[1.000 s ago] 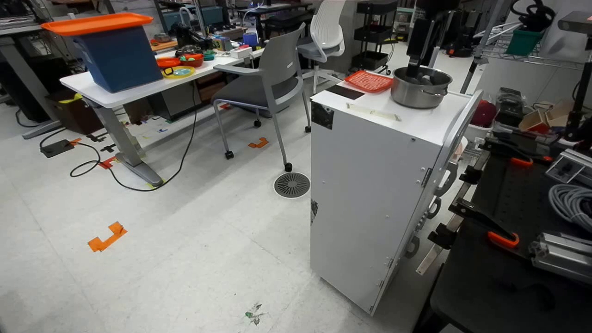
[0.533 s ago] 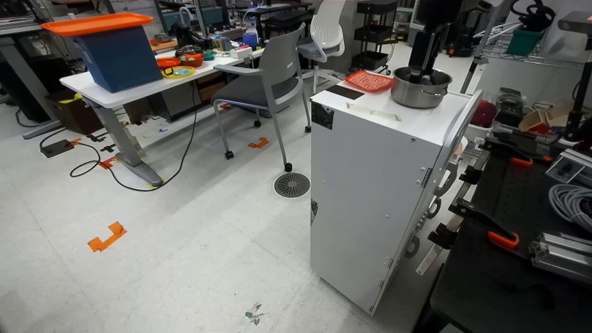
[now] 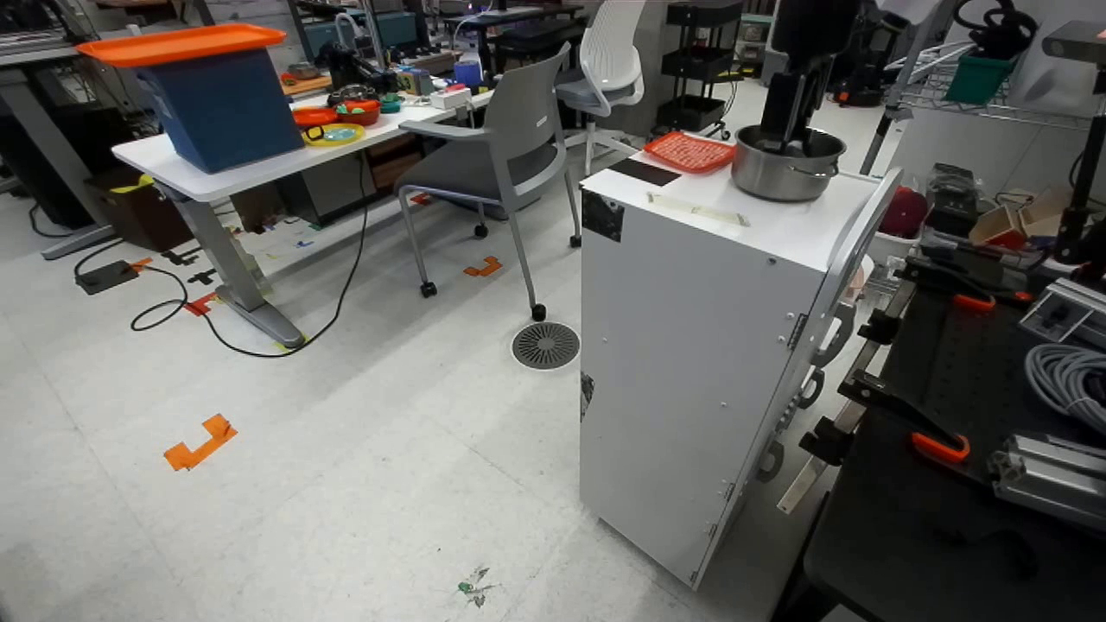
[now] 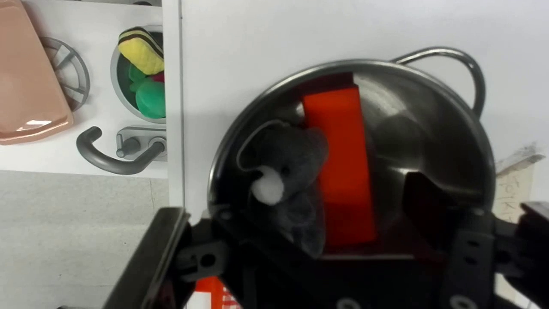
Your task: Remove the yellow and black sponge, green plush toy and grey bear from the silver pot and place them in the sink
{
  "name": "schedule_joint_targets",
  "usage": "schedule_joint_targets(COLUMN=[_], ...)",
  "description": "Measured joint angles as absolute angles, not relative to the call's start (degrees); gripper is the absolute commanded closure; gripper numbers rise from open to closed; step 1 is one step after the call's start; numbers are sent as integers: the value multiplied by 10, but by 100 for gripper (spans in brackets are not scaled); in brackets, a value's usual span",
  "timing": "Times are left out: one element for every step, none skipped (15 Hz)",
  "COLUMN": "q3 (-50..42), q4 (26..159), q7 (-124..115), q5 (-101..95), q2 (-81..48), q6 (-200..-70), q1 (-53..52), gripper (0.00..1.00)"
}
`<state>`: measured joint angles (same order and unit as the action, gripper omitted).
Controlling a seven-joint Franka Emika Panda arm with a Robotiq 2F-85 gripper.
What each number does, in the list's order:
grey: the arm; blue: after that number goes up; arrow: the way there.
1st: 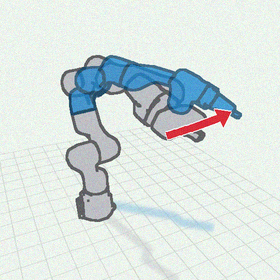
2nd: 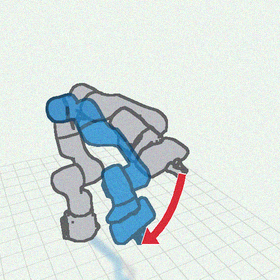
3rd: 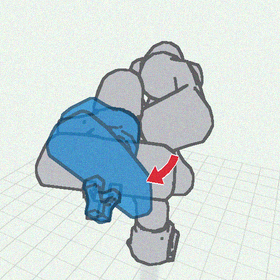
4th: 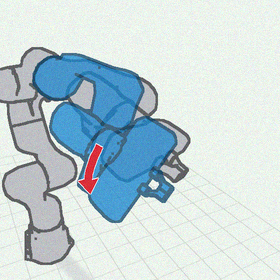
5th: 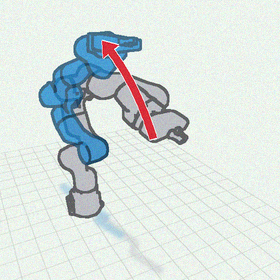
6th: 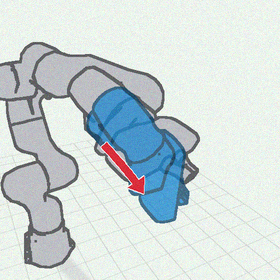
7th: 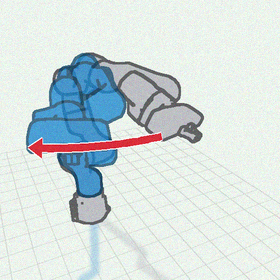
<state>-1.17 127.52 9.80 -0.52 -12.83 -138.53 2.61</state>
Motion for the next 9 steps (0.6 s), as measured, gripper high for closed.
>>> schedule_joint_targets(q3=[-12, -12, -12, -12, -12, -12, -12, -12, -12], q4=[1274, 1273, 1273, 1273, 1272, 1272, 1272, 1272, 1272], q7=[98, 98, 98, 98, 98, 98, 98, 98, 98], q5=[-5, -5, -5, -5, -6, -7, -7, -7, -7], q2=[-128, -128, -128, -128, -128, -128, -128, -128, -128], q6=[-1385, -1385, -1385, -1385, -1385, -1385, -1385, -1385, -1385], q1=[26, 26, 26, 26, 26, 26, 26, 26, 26], gripper=[49, 58, 65, 73, 80, 88, 95, 100, 100])
